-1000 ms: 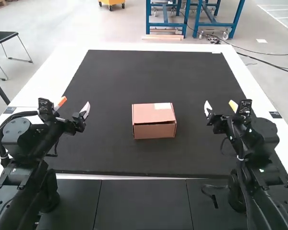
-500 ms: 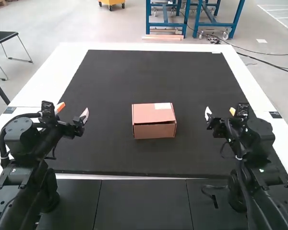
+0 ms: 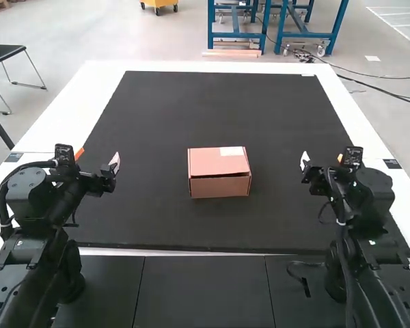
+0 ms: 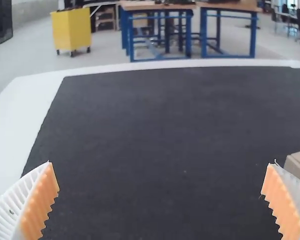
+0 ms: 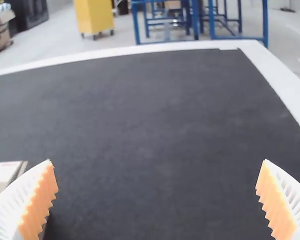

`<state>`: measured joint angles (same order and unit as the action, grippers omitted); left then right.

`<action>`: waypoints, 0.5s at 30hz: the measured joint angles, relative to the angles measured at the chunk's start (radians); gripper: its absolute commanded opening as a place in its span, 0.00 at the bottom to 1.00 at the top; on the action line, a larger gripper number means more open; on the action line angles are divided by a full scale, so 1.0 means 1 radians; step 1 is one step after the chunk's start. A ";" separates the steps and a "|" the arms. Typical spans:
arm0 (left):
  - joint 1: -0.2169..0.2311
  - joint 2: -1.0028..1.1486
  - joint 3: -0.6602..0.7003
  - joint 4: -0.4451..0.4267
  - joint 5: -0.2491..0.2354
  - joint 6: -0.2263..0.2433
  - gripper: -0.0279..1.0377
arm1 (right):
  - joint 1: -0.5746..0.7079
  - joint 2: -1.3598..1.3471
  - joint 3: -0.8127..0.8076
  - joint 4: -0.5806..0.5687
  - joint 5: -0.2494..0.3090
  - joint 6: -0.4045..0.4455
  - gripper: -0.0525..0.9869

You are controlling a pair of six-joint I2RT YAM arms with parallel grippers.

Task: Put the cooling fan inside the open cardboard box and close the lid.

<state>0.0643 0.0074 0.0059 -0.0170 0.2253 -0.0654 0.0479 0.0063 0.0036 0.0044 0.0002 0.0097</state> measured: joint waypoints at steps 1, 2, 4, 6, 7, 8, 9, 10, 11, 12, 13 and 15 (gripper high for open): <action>0.000 0.000 0.000 0.000 -0.002 0.001 0.93 | -0.003 0.000 0.000 0.000 0.000 -0.003 0.92; 0.000 0.000 0.000 0.000 -0.004 0.002 0.93 | -0.006 0.000 0.000 0.000 0.000 -0.003 0.92; 0.000 0.000 0.000 0.000 -0.011 0.002 0.93 | -0.012 0.000 0.000 0.000 0.000 -0.005 0.92; 0.000 0.000 0.000 -0.001 -0.016 0.010 0.93 | -0.021 0.000 0.000 0.000 0.000 -0.007 0.93; 0.000 0.000 0.000 -0.001 -0.017 0.013 0.93 | -0.024 0.000 0.000 0.000 0.000 -0.008 0.92; 0.000 0.000 0.000 -0.001 -0.017 0.017 0.93 | -0.027 0.000 0.000 0.000 0.000 -0.010 0.92; -0.002 0.000 0.000 -0.001 -0.017 0.018 0.93 | -0.030 0.000 0.000 -0.001 0.000 -0.011 0.92; -0.004 0.000 0.000 0.000 -0.017 0.020 0.93 | -0.032 0.000 0.000 -0.001 0.000 -0.011 0.93; -0.004 0.000 0.000 0.000 -0.017 0.021 0.93 | -0.035 0.000 0.000 -0.002 0.000 -0.011 0.92; -0.005 0.000 0.000 0.000 -0.017 0.024 0.93 | -0.037 0.000 0.000 -0.002 0.000 -0.011 0.93; -0.006 0.000 0.000 0.000 -0.017 0.025 0.93 | -0.039 0.000 0.000 -0.002 0.000 -0.011 0.93; -0.006 0.000 0.000 -0.001 -0.017 0.026 0.93 | -0.040 0.000 0.000 -0.002 0.000 -0.011 0.93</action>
